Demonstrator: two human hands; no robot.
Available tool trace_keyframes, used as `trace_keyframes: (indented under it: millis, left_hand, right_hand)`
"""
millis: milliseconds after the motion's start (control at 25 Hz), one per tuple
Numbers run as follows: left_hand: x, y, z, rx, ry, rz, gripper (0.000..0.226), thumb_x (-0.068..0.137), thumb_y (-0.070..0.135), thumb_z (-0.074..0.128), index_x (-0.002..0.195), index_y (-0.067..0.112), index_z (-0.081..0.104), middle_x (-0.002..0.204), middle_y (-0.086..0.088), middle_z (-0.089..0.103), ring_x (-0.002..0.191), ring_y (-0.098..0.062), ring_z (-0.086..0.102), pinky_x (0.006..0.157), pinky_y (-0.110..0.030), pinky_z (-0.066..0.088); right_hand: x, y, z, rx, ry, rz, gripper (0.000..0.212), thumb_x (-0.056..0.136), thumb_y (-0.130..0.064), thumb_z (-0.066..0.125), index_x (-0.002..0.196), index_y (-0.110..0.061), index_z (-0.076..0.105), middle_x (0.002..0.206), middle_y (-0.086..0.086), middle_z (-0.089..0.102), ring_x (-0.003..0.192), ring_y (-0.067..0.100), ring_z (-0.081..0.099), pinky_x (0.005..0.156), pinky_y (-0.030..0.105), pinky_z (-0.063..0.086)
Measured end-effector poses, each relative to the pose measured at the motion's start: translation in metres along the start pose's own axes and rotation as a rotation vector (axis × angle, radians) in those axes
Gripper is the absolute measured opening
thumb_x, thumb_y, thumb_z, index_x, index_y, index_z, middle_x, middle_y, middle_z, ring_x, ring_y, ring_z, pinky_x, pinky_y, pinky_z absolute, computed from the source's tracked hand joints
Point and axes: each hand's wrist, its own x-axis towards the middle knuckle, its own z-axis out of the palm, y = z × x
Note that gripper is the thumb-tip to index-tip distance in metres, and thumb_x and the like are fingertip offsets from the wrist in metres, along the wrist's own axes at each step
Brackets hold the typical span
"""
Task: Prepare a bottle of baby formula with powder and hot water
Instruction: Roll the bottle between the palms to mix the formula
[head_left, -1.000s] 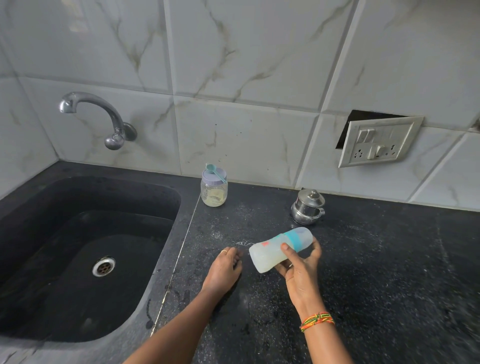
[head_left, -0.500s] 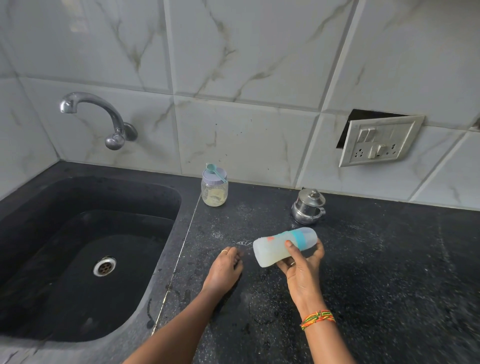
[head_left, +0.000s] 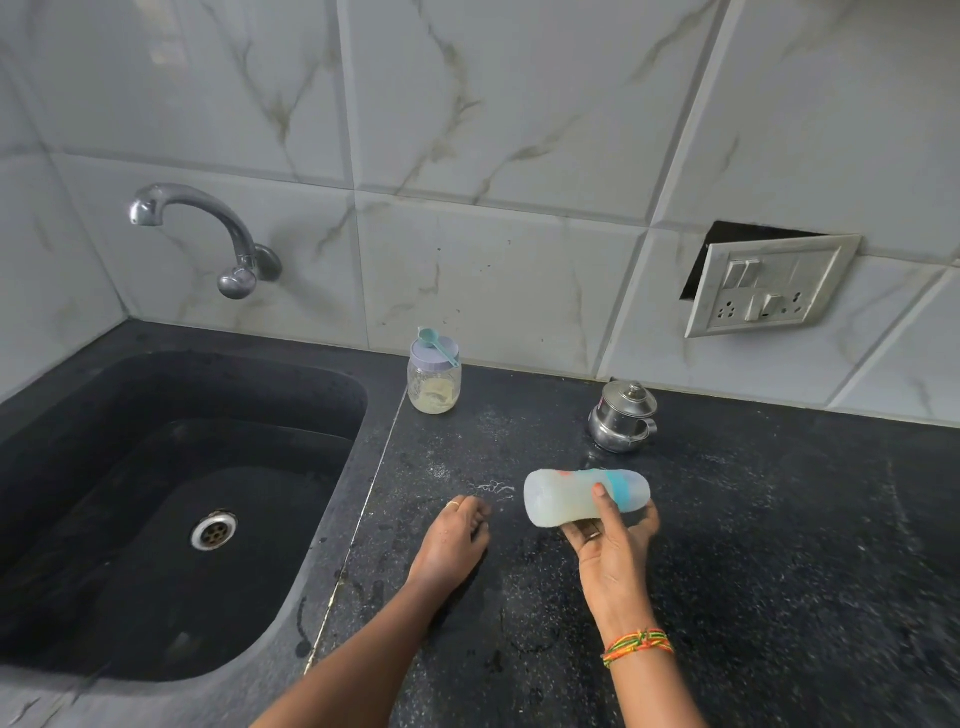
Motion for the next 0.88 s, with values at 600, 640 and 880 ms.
trace_keyframes:
  millis: [600,640,880]
  left_hand:
    - [0.0011,-0.0006,0.0012,0.013,0.001,-0.007,0.016,0.087,0.012,0.052,0.103,0.014,0.057,0.091,0.007,0.049,0.079,-0.006,0.045,0.073,-0.011,0.033]
    - [0.0011,-0.0008,0.0015,0.011,0.002,-0.008,0.017,0.087,0.012,0.052,0.103,0.014,0.057,0.091,0.007,0.049,0.079,-0.006,0.045,0.073,-0.011,0.033]
    - [0.0001,-0.0002,0.001,0.013,0.006,-0.007,0.018,0.088,0.011,0.052,0.104,0.014,0.058,0.092,0.007,0.049,0.08,-0.007,0.046,0.074,-0.012,0.035]
  right_hand:
    - [-0.0016,-0.0034,0.0019,-0.069,-0.052,0.025,0.06,0.086,0.003,0.058,0.127,-0.033,0.034,0.116,0.006,0.056,0.102,0.024,0.059,0.065,0.039,0.059]
    - [-0.0023,-0.0038,0.0017,-0.088,-0.07,0.027,0.061,0.085,0.005,0.058,0.126,-0.033,0.034,0.114,0.006,0.057,0.101,0.025,0.06,0.064,0.039,0.059]
    - [0.0,-0.0042,-0.0009,-0.084,-0.071,0.046,0.061,0.085,0.004,0.059,0.126,-0.034,0.034,0.12,0.008,0.055,0.105,0.026,0.058,0.066,0.04,0.06]
